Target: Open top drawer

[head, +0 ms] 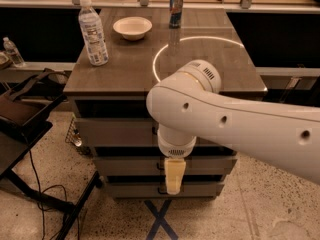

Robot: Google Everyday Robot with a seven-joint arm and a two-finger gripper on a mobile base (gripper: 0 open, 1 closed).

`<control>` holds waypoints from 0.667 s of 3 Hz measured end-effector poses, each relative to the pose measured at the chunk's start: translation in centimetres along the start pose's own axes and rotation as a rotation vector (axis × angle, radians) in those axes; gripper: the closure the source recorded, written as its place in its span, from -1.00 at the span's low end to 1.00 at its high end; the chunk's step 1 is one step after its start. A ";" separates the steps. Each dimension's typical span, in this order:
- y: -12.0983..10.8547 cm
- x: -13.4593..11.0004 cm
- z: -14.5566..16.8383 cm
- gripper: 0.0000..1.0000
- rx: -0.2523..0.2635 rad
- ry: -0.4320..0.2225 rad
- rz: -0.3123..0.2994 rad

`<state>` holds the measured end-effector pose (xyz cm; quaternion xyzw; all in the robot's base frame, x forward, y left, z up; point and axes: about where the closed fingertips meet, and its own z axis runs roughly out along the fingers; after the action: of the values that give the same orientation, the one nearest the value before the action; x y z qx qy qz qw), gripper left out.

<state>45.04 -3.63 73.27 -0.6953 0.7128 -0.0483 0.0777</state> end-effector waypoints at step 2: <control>-0.6 -2.0 3.6 -1.00 -0.044 -0.025 -0.053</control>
Offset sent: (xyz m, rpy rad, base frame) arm 0.0306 0.0294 -0.0528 0.0314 0.0644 0.0776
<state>46.30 -1.54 69.90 -0.7162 0.6939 -0.0259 0.0700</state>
